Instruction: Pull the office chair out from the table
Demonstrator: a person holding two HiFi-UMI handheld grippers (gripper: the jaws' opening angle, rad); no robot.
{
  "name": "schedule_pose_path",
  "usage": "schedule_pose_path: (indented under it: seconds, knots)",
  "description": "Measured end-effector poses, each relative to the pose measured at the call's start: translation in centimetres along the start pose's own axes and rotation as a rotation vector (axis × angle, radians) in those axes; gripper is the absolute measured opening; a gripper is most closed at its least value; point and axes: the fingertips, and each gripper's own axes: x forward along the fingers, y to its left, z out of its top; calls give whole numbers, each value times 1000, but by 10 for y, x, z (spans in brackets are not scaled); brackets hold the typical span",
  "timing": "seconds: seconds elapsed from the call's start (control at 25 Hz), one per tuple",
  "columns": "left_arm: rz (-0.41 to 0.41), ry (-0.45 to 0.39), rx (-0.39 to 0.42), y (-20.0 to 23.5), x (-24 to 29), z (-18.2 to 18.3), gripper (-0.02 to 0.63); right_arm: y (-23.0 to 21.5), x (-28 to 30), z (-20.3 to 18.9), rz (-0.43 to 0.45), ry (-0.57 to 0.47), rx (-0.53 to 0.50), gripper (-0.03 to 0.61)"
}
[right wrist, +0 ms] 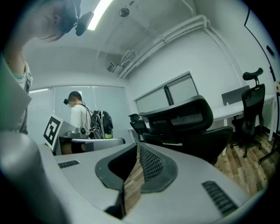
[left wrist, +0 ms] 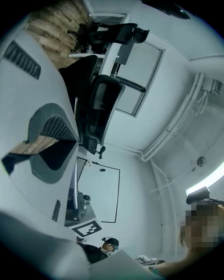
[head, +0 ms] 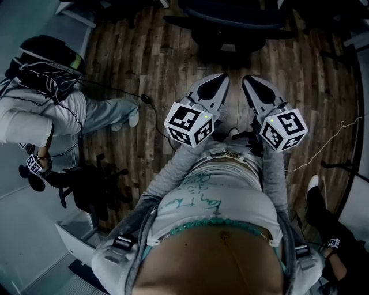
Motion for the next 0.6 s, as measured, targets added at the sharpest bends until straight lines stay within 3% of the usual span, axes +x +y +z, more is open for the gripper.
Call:
schedule_pose_path:
  seconds: [0.6]
  knots:
    - [-94, 49, -3, 23, 20, 7, 11, -8, 27, 8, -75, -6, 10, 32]
